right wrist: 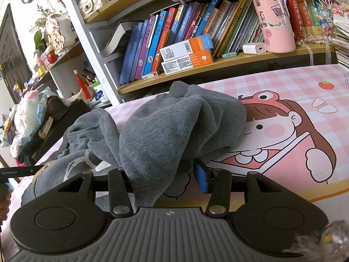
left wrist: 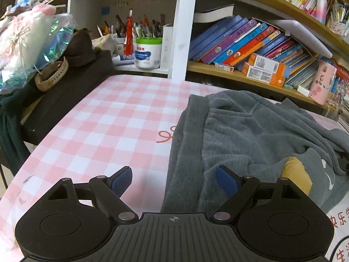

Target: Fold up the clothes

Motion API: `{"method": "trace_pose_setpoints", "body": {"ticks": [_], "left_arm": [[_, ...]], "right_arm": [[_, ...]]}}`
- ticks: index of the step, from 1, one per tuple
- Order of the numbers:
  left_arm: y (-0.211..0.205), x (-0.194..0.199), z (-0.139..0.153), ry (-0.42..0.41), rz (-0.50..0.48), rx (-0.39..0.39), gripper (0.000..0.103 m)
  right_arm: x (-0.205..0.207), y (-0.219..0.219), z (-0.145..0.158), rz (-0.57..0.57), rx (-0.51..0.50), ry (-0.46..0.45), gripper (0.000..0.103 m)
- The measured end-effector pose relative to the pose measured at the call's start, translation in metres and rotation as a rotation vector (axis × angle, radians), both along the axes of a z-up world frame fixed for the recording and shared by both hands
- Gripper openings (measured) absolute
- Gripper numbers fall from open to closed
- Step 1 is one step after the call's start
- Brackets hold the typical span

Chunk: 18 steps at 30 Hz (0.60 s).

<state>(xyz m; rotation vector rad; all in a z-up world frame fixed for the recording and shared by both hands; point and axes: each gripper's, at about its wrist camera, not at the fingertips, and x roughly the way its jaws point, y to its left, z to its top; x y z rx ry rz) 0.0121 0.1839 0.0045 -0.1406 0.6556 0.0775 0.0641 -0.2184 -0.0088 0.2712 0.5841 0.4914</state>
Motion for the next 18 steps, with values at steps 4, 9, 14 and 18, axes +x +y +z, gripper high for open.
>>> {"method": "trace_pose_setpoints", "body": {"ticks": [4, 9, 14, 18], "left_arm": [[-0.002, 0.002, -0.001, 0.010, -0.007, 0.010, 0.087], [-0.001, 0.000, -0.003, 0.016, -0.018, -0.013, 0.086], [-0.001, 0.007, -0.011, 0.043, -0.017, -0.036, 0.075], [-0.004, 0.020, -0.010, 0.044, -0.045, -0.058, 0.054]], "right_arm": [[0.000, 0.000, 0.000, 0.000, 0.000, -0.001, 0.045], [0.001, 0.000, 0.000, 0.002, -0.001, 0.000, 0.045], [0.000, 0.000, 0.000, 0.003, -0.002, -0.002, 0.045], [0.000, 0.001, 0.000, 0.005, -0.005, -0.006, 0.045]]}}
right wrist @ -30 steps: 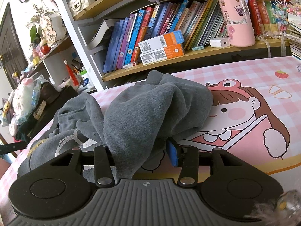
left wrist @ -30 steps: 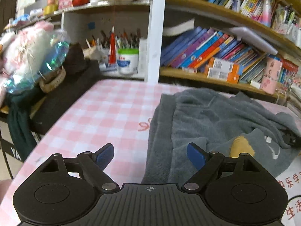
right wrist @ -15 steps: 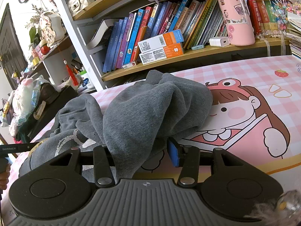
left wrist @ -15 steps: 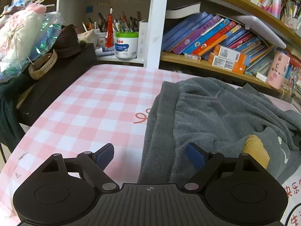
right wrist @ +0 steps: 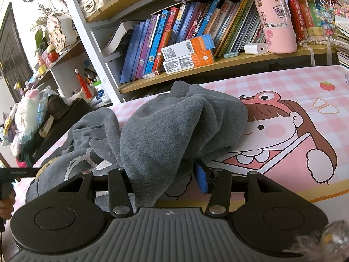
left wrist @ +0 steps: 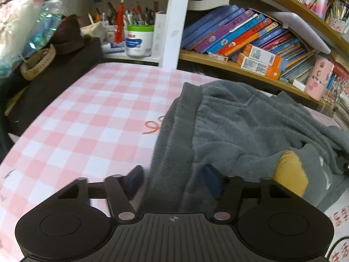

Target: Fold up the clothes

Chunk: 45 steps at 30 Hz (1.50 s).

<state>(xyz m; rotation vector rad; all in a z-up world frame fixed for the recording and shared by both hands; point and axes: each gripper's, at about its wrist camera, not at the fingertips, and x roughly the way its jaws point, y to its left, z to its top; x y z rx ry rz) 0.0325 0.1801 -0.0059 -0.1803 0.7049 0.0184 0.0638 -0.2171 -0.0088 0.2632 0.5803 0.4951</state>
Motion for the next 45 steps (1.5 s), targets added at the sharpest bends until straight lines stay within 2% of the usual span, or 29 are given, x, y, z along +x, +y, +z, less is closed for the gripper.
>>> {"method": "trace_pose_setpoints", "body": {"ticks": [1, 3, 6, 8, 11, 14, 16, 19, 21, 23, 25, 26, 29, 31, 32, 35, 40, 43, 45], "left_arm": [[-0.001, 0.004, 0.000, -0.001, -0.007, -0.004, 0.052], [-0.002, 0.013, -0.001, -0.004, -0.019, -0.014, 0.037], [-0.006, 0.022, 0.001, -0.018, -0.037, -0.015, 0.025], [-0.012, 0.023, 0.010, -0.075, -0.016, 0.115, 0.025], [0.001, 0.015, 0.027, -0.168, 0.065, 0.159, 0.025], [0.024, 0.001, 0.032, -0.178, 0.131, 0.127, 0.026], [0.033, -0.009, 0.023, -0.137, 0.161, 0.113, 0.026], [0.043, -0.025, 0.007, -0.069, 0.179, 0.095, 0.026], [0.042, -0.034, 0.001, -0.034, 0.158, 0.109, 0.032], [0.035, -0.040, 0.004, -0.025, 0.136, 0.180, 0.040], [0.028, -0.046, 0.017, -0.049, 0.112, 0.275, 0.047], [0.025, -0.049, 0.024, -0.068, 0.103, 0.317, 0.056], [0.022, -0.058, 0.050, -0.186, 0.112, 0.378, 0.059], [0.021, -0.060, 0.062, -0.254, 0.095, 0.311, 0.059], [0.019, -0.058, 0.063, -0.267, 0.066, 0.249, 0.059], [0.008, -0.046, 0.055, -0.255, -0.026, 0.113, 0.059], [-0.006, -0.026, 0.024, -0.183, -0.085, 0.023, 0.059], [-0.003, -0.020, 0.012, -0.162, -0.080, -0.007, 0.060], [0.001, -0.019, 0.011, -0.158, -0.070, -0.029, 0.069]], "right_arm": [[0.000, 0.000, 0.000, 0.000, -0.001, -0.001, 0.045], [0.000, 0.000, 0.000, 0.000, 0.001, 0.000, 0.045], [0.000, 0.000, -0.001, -0.002, 0.008, 0.006, 0.046], [0.000, 0.000, -0.001, -0.004, 0.011, 0.008, 0.049], [-0.004, 0.006, 0.001, 0.037, -0.005, -0.022, 0.060], [-0.011, 0.016, 0.005, 0.097, -0.037, -0.071, 0.069], [-0.013, 0.021, 0.006, 0.125, -0.048, -0.090, 0.074], [-0.015, 0.025, 0.007, 0.148, -0.049, -0.100, 0.077], [-0.016, 0.025, 0.007, 0.150, -0.051, -0.103, 0.077], [-0.015, 0.025, 0.006, 0.153, -0.052, -0.101, 0.077], [-0.014, 0.026, 0.005, 0.156, -0.051, -0.093, 0.077], [-0.015, 0.025, 0.004, 0.153, -0.051, -0.087, 0.077], [-0.020, 0.025, 0.006, 0.143, -0.056, -0.090, 0.077], [-0.024, 0.024, 0.009, 0.133, -0.063, -0.101, 0.077], [-0.026, 0.023, 0.011, 0.129, -0.066, -0.106, 0.077], [-0.032, 0.021, 0.016, 0.115, -0.075, -0.120, 0.077], [-0.046, 0.022, 0.033, 0.104, -0.123, -0.171, 0.077], [-0.049, 0.026, 0.045, 0.098, -0.158, -0.205, 0.078], [-0.044, 0.038, 0.054, 0.114, -0.195, -0.229, 0.077]]}}
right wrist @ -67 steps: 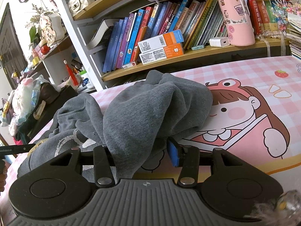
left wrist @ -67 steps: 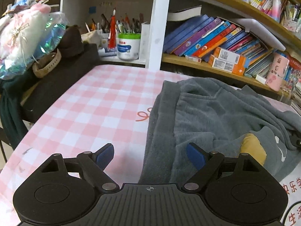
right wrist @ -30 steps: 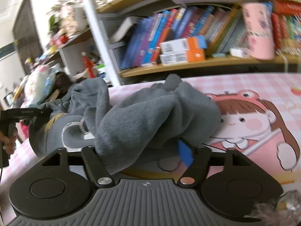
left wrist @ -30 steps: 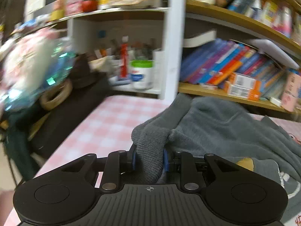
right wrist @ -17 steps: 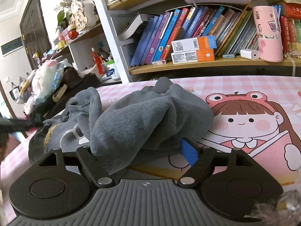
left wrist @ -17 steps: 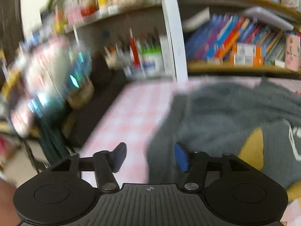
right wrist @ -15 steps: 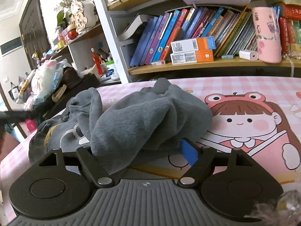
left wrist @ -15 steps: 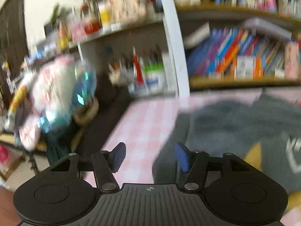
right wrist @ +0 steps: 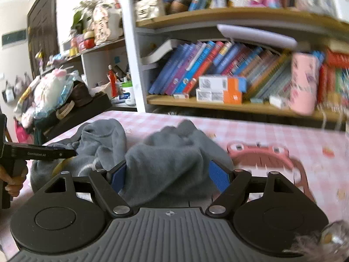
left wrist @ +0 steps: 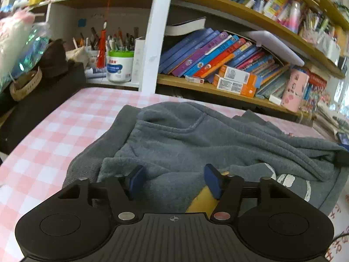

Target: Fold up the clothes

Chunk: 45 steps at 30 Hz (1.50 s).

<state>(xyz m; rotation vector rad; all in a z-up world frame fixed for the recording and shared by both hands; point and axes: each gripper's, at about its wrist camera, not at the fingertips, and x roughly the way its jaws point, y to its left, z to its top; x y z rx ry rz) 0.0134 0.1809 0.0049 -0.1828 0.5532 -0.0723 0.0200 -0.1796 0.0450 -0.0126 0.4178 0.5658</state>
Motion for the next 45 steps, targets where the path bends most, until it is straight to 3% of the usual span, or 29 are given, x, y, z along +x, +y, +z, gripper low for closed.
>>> {"method": "trace_pose_setpoints", "body": {"ticks": [2, 6, 12, 17, 18, 19, 21, 23, 27, 30, 34, 38, 41, 45], "left_arm": [[0.002, -0.001, -0.003, 0.008, 0.014, -0.004, 0.077], [-0.002, -0.005, -0.009, -0.009, 0.010, 0.030, 0.081], [-0.001, -0.003, -0.010, 0.005, 0.005, 0.020, 0.085], [0.001, -0.002, -0.010, 0.010, 0.004, 0.008, 0.087], [0.001, -0.001, -0.010, 0.011, 0.004, 0.007, 0.087], [0.001, -0.001, -0.010, 0.013, 0.003, 0.006, 0.087], [0.002, -0.001, -0.010, 0.013, 0.002, 0.004, 0.088], [0.002, -0.002, -0.010, 0.012, 0.002, 0.001, 0.088], [0.003, -0.002, -0.010, 0.012, 0.000, -0.006, 0.088], [0.003, -0.002, -0.010, 0.013, -0.006, -0.011, 0.089], [0.003, -0.001, -0.011, 0.015, -0.015, -0.011, 0.089], [0.003, 0.000, -0.011, 0.020, -0.025, -0.004, 0.092], [0.002, 0.000, -0.011, 0.022, -0.027, 0.000, 0.093], [0.003, 0.001, -0.011, 0.023, -0.027, 0.000, 0.093]], "right_arm": [[0.007, 0.017, 0.006, 0.032, -0.047, -0.021, 0.072], [0.030, 0.057, 0.008, 0.063, -0.203, -0.037, 0.051], [0.073, 0.102, -0.011, 0.110, -0.413, 0.067, 0.051], [0.084, 0.103, -0.025, 0.127, -0.425, 0.162, 0.050], [0.083, 0.102, -0.024, 0.126, -0.422, 0.165, 0.045], [0.083, 0.101, -0.024, 0.131, -0.413, 0.167, 0.031], [0.080, 0.099, -0.020, 0.135, -0.397, 0.161, 0.016], [0.074, 0.091, -0.008, 0.101, -0.375, 0.104, 0.008], [0.045, 0.041, 0.035, -0.111, -0.270, -0.073, 0.007], [0.013, -0.017, 0.054, -0.266, -0.165, -0.107, 0.007], [-0.026, -0.082, 0.034, -0.361, -0.068, 0.082, 0.007], [-0.058, -0.102, -0.014, -0.399, -0.100, 0.302, 0.011], [-0.076, -0.107, -0.029, -0.447, -0.118, 0.343, 0.014], [-0.086, -0.119, -0.025, -0.521, -0.130, 0.320, 0.018]]}}
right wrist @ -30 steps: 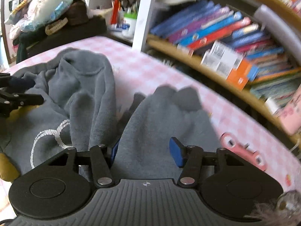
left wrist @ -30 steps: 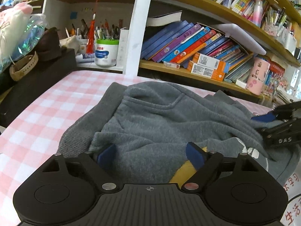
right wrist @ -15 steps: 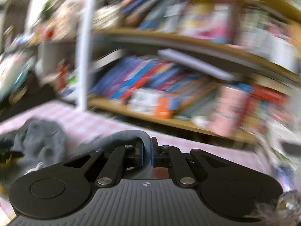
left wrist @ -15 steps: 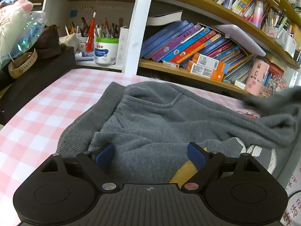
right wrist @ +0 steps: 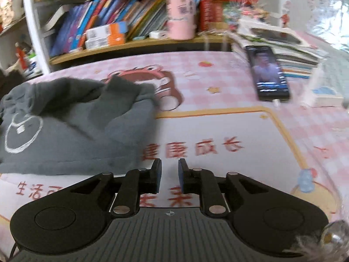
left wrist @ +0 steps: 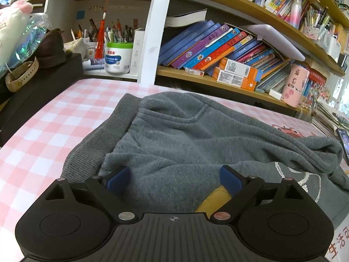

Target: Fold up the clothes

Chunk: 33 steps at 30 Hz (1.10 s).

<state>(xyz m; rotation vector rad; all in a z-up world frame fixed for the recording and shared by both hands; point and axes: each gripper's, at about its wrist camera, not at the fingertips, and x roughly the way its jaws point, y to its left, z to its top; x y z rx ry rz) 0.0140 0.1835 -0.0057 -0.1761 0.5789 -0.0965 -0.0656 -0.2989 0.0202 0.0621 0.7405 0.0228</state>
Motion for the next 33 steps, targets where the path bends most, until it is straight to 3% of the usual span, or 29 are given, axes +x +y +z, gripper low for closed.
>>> {"method": "trace_pose_setpoints", "body": {"ticks": [2, 4, 10, 14, 17, 19, 22, 25, 29, 30, 33], "left_arm": [[0.001, 0.000, 0.000, 0.001, -0.001, -0.002, 0.093], [0.001, 0.000, 0.000, 0.002, -0.001, -0.004, 0.094], [0.002, 0.001, 0.000, 0.002, -0.001, -0.006, 0.094], [0.003, 0.001, 0.000, 0.001, -0.001, -0.009, 0.094], [0.003, 0.000, 0.000, 0.000, -0.001, -0.013, 0.094], [0.004, 0.000, 0.000, -0.002, 0.000, -0.017, 0.094], [0.005, 0.000, 0.000, -0.003, 0.000, -0.022, 0.094], [0.004, 0.000, 0.000, -0.003, -0.001, -0.022, 0.094], [0.004, 0.001, 0.000, -0.002, -0.004, -0.015, 0.094], [0.003, 0.001, 0.000, -0.001, -0.005, -0.012, 0.095], [0.004, 0.001, 0.000, -0.001, -0.003, -0.010, 0.095]], "right_arm": [[-0.001, -0.006, 0.008, -0.008, -0.012, -0.040, 0.026], [0.005, -0.007, 0.016, 0.006, -0.022, -0.081, 0.045], [0.036, 0.038, 0.024, 0.184, -0.122, -0.128, 0.062], [0.051, 0.086, 0.013, 0.360, -0.251, -0.117, 0.062], [0.067, 0.104, -0.002, 0.399, -0.348, -0.085, 0.058], [0.072, 0.096, -0.008, 0.332, -0.378, -0.075, 0.029], [0.068, 0.064, -0.006, 0.184, -0.353, -0.085, 0.016], [0.038, 0.022, 0.006, 0.016, -0.293, -0.103, 0.006], [-0.002, -0.028, 0.009, -0.106, -0.143, -0.018, 0.008], [-0.009, -0.035, 0.006, -0.112, -0.108, 0.019, 0.013], [-0.022, -0.033, 0.008, -0.155, -0.192, 0.001, 0.033]]}}
